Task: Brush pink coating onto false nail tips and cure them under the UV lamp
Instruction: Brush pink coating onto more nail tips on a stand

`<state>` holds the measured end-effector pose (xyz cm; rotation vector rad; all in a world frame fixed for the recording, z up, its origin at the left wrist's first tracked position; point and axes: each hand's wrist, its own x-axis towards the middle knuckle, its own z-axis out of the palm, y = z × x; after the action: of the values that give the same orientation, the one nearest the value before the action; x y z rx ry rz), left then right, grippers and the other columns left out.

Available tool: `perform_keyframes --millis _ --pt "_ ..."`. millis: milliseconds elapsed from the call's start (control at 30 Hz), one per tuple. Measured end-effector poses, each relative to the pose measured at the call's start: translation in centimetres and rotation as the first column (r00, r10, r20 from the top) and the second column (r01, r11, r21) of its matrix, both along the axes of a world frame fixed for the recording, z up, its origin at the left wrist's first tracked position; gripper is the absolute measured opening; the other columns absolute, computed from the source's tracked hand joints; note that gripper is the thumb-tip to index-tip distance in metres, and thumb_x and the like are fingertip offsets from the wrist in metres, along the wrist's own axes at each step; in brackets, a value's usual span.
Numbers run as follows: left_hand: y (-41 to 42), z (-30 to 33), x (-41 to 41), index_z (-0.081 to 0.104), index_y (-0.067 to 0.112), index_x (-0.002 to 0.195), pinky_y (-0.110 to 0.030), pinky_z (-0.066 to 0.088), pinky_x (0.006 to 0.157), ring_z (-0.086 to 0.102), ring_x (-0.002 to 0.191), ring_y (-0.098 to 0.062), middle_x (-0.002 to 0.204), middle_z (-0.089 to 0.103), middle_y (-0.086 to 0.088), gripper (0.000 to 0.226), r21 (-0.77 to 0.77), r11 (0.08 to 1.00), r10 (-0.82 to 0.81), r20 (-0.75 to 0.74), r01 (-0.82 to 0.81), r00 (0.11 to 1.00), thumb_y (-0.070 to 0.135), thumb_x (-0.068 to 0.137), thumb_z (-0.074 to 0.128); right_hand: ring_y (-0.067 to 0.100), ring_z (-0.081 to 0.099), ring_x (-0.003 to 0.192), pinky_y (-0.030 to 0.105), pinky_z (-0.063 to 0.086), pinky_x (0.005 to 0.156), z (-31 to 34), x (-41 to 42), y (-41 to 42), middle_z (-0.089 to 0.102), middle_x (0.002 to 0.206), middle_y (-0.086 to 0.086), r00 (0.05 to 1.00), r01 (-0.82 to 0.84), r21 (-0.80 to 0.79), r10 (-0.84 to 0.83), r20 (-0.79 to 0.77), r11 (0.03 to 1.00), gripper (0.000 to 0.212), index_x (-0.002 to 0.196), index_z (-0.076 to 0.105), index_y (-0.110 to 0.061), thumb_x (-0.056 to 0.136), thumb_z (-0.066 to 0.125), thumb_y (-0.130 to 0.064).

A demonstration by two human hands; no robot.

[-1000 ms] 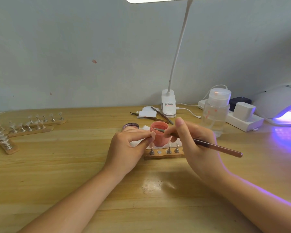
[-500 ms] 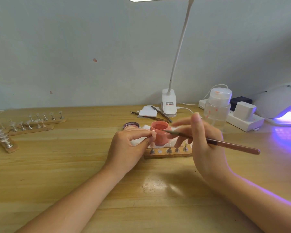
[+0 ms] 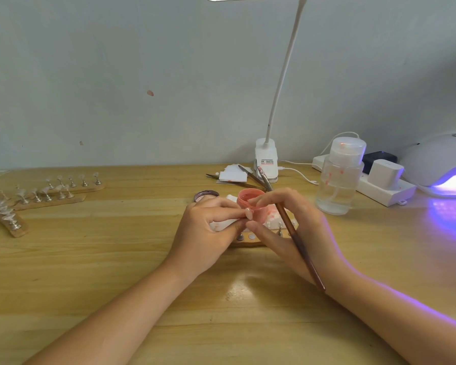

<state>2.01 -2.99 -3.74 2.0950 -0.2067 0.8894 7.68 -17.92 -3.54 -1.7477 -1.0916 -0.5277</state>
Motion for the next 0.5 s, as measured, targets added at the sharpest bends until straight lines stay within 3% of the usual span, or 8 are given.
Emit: perform_keyframes --millis 167,300,500 --pt "-0.21 0.16 -0.09 0.071 0.026 0.081 -0.023 0.043 0.077 0.055 0.081 -0.007 0.077 0.065 0.015 0.010 0.011 1.000 -0.018 -0.043 0.018 0.999 0.022 0.072 0.071 0.012 0.063 0.089 0.024 0.048 0.078 -0.01 -0.05 0.04 0.066 0.093 -0.009 0.999 0.023 -0.002 -0.023 0.036 1.000 0.029 0.089 0.057 -0.025 0.072 0.078 -0.013" --pt "-0.12 0.13 -0.07 0.074 0.020 0.080 -0.024 0.043 0.078 0.055 0.082 -0.006 0.079 0.066 0.014 0.007 0.015 1.000 -0.022 -0.073 0.024 0.997 0.019 0.073 0.071 0.013 0.062 0.085 0.021 0.046 0.075 0.01 -0.13 0.20 0.064 0.089 -0.010 0.998 0.029 -0.012 -0.029 0.063 1.000 0.021 0.087 0.061 -0.019 0.073 0.076 -0.015" --pt "-0.20 0.16 -0.01 0.061 0.044 0.084 -0.011 0.038 0.083 0.052 0.094 0.004 0.090 0.061 0.025 0.026 0.017 1.000 -0.011 -0.133 0.014 0.991 0.048 0.059 0.067 0.000 0.059 0.091 0.005 0.038 0.081 0.38 -0.46 -0.03 0.060 0.093 -0.022 1.000 0.025 0.075 -0.025 -0.007 0.997 0.032 0.087 0.050 -0.030 0.074 0.075 -0.013"
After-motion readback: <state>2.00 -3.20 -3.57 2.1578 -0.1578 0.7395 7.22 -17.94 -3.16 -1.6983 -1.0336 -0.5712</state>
